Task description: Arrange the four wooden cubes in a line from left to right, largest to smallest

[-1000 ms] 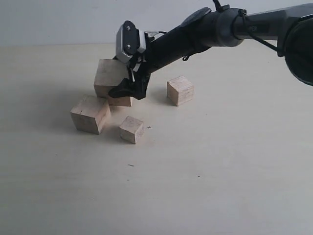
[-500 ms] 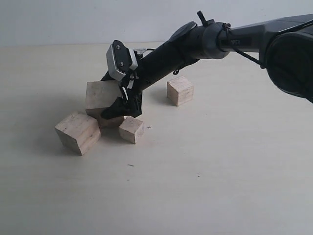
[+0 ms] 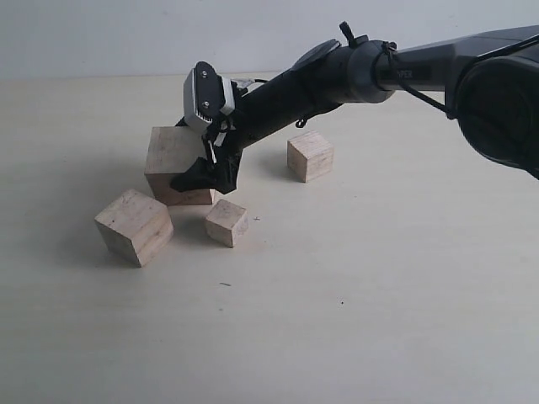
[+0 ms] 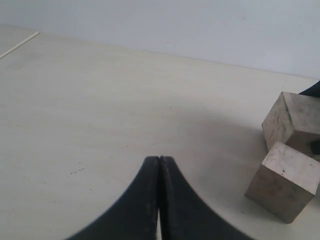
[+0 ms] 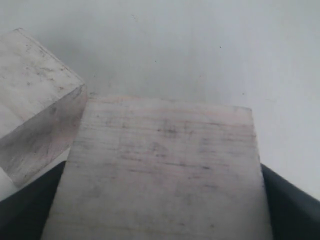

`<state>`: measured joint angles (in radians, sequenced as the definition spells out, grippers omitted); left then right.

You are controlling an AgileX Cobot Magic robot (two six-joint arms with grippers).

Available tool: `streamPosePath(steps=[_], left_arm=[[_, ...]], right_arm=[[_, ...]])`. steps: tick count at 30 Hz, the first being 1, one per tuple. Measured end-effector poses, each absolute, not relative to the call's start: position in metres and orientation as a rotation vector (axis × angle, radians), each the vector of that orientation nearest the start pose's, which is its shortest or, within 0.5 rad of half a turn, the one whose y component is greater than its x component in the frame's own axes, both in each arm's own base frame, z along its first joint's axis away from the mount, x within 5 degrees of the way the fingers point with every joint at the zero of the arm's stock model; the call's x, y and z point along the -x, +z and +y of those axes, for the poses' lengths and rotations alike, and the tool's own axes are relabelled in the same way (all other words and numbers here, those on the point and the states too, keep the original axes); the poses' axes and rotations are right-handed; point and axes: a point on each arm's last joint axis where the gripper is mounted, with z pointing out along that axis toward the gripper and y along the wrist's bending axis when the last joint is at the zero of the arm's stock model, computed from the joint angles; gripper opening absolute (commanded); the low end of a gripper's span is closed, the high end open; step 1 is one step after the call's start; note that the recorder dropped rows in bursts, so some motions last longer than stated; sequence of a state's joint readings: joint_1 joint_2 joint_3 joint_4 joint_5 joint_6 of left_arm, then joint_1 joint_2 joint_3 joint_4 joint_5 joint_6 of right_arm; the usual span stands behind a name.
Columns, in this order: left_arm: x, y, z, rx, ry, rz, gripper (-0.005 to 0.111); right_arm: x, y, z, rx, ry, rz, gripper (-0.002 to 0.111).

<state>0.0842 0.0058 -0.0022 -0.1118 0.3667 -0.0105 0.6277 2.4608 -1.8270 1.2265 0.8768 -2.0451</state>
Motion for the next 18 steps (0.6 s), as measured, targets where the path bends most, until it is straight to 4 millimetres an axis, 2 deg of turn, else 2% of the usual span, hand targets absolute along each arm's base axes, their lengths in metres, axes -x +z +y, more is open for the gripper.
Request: streamPosePath(steps=[7, 11, 14, 18], left_arm=[[-0.0533, 0.1808, 0.0008, 0.156, -0.058, 1.845, 0.0], [-0.0533, 0.1808, 0.0008, 0.156, -0.058, 1.845, 0.0], [-0.0533, 0.1808, 0.0008, 0.156, -0.058, 1.845, 0.0], [-0.0533, 0.1808, 0.0008, 0.156, -0.058, 1.845, 0.0]], right_arm=[[-0.3715, 0.1088, 0.351, 1.851, 0.821, 1.337, 0.002], [-0.3711, 0.1089, 0.351, 1.852, 0.826, 1.337, 0.017], [-0.3706, 0.109, 0.351, 1.854, 0.833, 1.335, 0.041], [-0.3703, 0.1092, 0.3511, 1.853, 0.838, 1.334, 0.084]])
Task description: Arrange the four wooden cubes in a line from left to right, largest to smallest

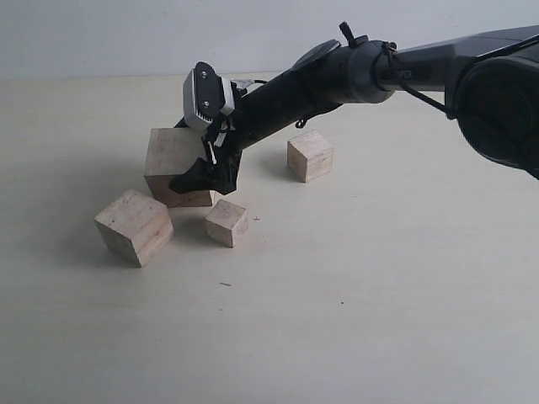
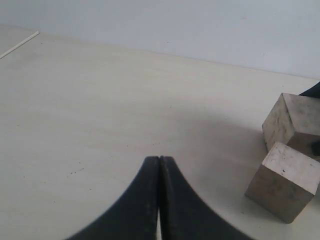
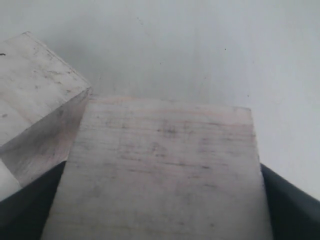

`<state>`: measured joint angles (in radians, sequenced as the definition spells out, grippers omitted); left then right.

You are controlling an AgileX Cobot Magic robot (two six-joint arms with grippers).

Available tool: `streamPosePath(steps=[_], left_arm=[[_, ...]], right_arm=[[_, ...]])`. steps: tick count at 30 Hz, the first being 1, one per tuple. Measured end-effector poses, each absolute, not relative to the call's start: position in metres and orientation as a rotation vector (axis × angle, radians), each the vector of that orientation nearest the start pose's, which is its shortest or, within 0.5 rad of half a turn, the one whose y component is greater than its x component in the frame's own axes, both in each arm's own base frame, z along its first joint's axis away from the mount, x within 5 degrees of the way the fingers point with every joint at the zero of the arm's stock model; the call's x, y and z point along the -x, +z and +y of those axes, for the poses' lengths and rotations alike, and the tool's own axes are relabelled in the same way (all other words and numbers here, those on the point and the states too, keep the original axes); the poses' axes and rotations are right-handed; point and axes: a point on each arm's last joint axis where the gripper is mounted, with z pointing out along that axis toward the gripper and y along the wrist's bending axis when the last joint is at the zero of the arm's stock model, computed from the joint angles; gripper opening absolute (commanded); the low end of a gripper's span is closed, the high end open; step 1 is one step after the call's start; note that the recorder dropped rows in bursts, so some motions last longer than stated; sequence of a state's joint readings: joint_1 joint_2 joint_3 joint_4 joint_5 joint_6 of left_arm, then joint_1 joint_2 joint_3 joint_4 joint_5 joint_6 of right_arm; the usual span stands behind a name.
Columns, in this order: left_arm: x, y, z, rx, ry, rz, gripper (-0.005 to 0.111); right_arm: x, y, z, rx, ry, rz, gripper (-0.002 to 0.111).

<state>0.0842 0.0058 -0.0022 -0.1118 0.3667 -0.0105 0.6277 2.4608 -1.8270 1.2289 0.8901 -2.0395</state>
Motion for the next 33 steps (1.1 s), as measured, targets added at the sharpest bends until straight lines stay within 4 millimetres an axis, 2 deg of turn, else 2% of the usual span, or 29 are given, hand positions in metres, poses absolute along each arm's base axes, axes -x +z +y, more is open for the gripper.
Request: streamPosePath(steps=[3, 5, 15, 21, 26, 33], left_arm=[[-0.053, 0.181, 0.001, 0.156, -0.058, 1.845, 0.0], [-0.053, 0.181, 0.001, 0.156, -0.058, 1.845, 0.0], [-0.053, 0.181, 0.001, 0.156, -0.058, 1.845, 0.0], [-0.053, 0.181, 0.001, 0.156, -0.058, 1.845, 0.0], [-0.053, 0.181, 0.001, 0.156, -0.058, 1.845, 0.0], [-0.053, 0.181, 0.001, 0.156, -0.058, 1.845, 0.0]], right_arm=[[-0.371, 0.11, 0.352, 1.834, 0.847, 1.34, 0.1], [-0.373, 0.111, 0.353, 1.801, 0.844, 1.356, 0.102], [-0.37, 0.114, 0.353, 1.786, 0.894, 1.366, 0.102], [-0.375, 0.134, 0.353, 1.71, 0.851, 1.433, 0.102], [-0.38, 0.136, 0.353, 1.643, 0.814, 1.504, 0.102], [-0.37, 0.137, 0.354, 1.7, 0.929, 1.462, 0.102]])
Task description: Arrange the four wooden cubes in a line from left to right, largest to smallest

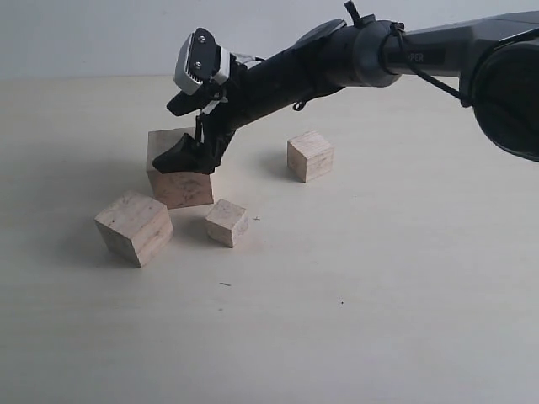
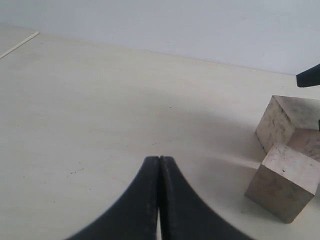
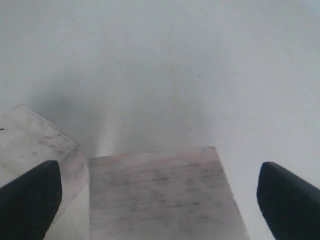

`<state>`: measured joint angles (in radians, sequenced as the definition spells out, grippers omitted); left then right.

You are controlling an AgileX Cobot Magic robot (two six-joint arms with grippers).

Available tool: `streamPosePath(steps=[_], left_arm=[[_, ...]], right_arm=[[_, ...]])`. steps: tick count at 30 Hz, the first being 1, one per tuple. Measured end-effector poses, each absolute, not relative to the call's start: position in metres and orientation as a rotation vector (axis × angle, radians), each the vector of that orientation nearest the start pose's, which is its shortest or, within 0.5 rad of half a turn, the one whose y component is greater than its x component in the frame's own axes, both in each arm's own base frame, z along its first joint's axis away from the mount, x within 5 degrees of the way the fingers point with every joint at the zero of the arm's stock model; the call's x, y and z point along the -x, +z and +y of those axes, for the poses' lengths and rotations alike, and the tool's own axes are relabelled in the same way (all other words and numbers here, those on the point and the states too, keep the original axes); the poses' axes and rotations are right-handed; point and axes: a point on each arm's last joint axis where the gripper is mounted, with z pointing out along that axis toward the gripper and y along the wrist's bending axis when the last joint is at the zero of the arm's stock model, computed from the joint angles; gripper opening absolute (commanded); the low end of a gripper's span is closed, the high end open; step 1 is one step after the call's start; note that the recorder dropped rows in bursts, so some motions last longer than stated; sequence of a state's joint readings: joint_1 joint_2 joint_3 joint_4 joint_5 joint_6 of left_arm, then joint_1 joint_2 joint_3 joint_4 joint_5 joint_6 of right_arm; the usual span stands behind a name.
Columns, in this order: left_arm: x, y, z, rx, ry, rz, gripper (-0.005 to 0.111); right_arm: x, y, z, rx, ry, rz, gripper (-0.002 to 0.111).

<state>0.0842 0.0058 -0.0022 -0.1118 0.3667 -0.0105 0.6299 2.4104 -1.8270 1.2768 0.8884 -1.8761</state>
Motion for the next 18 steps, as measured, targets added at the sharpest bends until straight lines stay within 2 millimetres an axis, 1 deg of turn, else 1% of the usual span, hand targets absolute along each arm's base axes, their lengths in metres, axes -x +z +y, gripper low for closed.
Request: streamPosePath(steps=[3, 6, 13, 18], left_arm=[[-0.053, 0.181, 0.001, 0.156, -0.058, 1.845, 0.0], [-0.053, 0.181, 0.001, 0.156, -0.058, 1.845, 0.0], [-0.053, 0.181, 0.001, 0.156, -0.058, 1.845, 0.0], [-0.053, 0.181, 0.001, 0.156, -0.058, 1.845, 0.0]], right_arm=[[-0.366, 0.138, 0.354, 1.725, 0.986, 1.442, 0.102], [-0.364, 0.139, 0.354, 1.732, 0.998, 1.436, 0.102], [-0.365, 0.133, 0.365, 1.734, 0.827, 1.459, 0.102], [-0.361, 0.123, 0.373, 1.739, 0.781, 1.473, 0.102]])
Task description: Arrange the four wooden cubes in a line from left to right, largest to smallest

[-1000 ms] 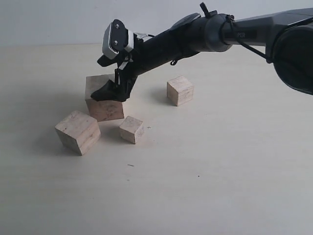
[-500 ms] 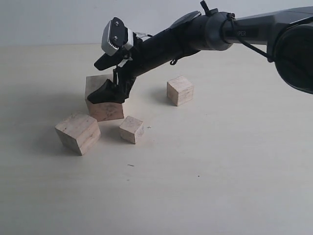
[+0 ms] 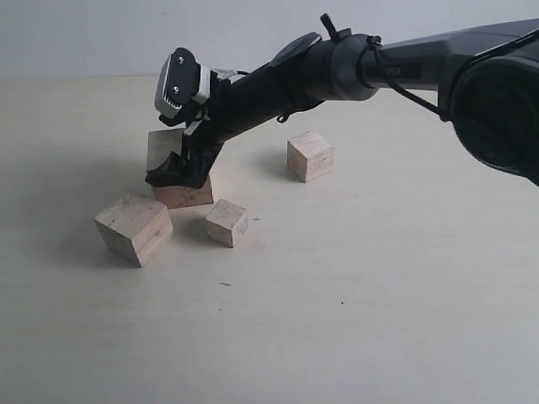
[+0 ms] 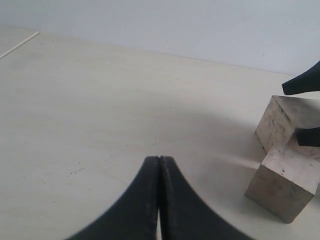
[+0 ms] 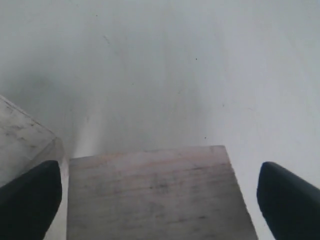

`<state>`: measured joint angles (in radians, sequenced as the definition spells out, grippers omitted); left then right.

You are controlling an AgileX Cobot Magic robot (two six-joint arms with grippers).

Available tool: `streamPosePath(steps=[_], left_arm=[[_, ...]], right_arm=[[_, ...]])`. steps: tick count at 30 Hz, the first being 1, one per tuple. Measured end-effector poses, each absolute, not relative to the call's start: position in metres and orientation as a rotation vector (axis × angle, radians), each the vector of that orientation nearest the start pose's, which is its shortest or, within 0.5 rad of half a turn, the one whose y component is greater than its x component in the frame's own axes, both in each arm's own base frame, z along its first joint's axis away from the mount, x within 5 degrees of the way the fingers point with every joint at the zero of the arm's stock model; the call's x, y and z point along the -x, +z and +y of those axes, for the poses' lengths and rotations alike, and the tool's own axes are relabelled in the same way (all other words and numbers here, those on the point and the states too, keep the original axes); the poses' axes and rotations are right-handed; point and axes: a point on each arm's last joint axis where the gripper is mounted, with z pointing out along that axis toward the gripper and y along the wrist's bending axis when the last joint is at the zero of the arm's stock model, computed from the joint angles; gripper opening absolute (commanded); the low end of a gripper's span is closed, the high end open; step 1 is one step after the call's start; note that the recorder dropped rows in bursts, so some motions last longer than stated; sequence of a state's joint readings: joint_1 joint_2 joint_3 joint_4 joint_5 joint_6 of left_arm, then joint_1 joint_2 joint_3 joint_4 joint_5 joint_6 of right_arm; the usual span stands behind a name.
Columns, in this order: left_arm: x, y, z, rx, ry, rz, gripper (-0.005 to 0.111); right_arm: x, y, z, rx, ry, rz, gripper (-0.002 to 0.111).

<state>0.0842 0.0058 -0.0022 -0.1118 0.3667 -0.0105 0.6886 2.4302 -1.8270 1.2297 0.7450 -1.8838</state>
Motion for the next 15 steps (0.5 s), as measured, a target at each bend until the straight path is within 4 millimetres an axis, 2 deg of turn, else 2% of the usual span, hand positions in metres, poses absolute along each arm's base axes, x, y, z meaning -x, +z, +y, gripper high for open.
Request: streamPosePath(steps=[6, 15], left_arm=[[-0.0533, 0.1808, 0.0008, 0.156, -0.058, 1.845, 0.0], [-0.0533, 0.1808, 0.0008, 0.156, -0.058, 1.845, 0.0]], right_arm=[[-0.3636, 0.1198, 0.3763, 1.71, 0.715, 1.493, 0.102], [-0.3625, 0.1202, 0.3767, 1.711, 0.733, 1.491, 0.102]])
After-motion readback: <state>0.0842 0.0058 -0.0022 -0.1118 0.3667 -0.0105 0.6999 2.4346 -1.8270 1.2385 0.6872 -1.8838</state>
